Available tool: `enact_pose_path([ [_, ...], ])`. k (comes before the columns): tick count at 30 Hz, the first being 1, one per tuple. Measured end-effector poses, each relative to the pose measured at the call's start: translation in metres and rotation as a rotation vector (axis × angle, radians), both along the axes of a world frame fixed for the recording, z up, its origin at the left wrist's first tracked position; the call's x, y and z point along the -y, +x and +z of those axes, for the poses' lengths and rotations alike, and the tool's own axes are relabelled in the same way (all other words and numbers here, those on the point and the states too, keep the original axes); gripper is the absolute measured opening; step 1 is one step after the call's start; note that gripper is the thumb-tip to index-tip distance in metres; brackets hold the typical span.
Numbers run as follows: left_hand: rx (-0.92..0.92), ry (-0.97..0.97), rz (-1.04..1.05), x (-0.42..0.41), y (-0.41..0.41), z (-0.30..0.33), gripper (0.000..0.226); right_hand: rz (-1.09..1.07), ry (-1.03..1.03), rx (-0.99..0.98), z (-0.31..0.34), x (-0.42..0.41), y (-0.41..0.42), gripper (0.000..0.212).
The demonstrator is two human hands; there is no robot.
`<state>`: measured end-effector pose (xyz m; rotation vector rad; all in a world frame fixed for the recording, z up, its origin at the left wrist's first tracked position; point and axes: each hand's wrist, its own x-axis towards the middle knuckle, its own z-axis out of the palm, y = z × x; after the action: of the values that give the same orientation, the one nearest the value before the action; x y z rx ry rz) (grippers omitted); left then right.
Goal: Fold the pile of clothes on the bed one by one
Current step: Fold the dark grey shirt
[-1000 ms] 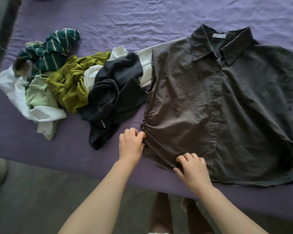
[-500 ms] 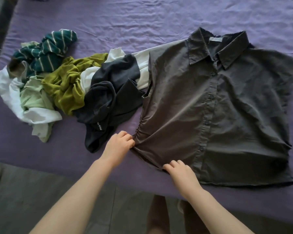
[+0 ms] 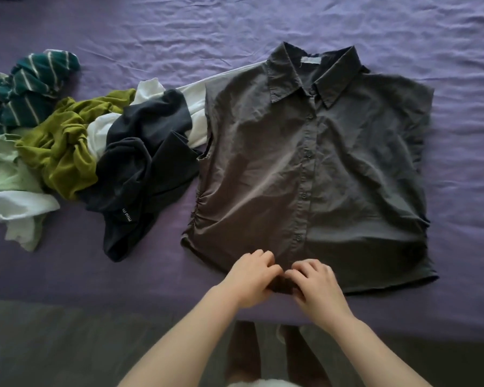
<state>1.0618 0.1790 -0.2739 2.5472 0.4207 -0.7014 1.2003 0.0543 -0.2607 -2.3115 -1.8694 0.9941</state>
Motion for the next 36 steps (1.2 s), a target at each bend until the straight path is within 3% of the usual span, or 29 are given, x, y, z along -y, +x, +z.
enact_pose_path([
  [4, -0.028, 0.06, -0.056, 0.011, 0.001, -0.008, 0.05, 0.141, 0.067, 0.134, -0.009, 0.019, 0.016, 0.067],
  [10, -0.006, 0.082, -0.04, 0.016, 0.013, -0.002, 0.019, 0.21, 0.191, 0.169, -0.015, 0.013, 0.02, 0.055],
  [20, 0.087, 0.32, 0.435, 0.004, 0.038, 0.035, 0.02, -0.041, 0.208, 0.105, 0.021, -0.012, 0.054, 0.059],
  [29, 0.406, 0.596, 0.306, -0.101, 0.102, 0.062, 0.049, 0.03, 0.349, 0.282, 0.041, -0.089, 0.142, 0.022],
  [36, 0.562, 0.641, 0.194, -0.208, 0.179, 0.068, 0.032, 0.048, 0.385, 0.396, 0.066, -0.193, 0.218, 0.017],
])
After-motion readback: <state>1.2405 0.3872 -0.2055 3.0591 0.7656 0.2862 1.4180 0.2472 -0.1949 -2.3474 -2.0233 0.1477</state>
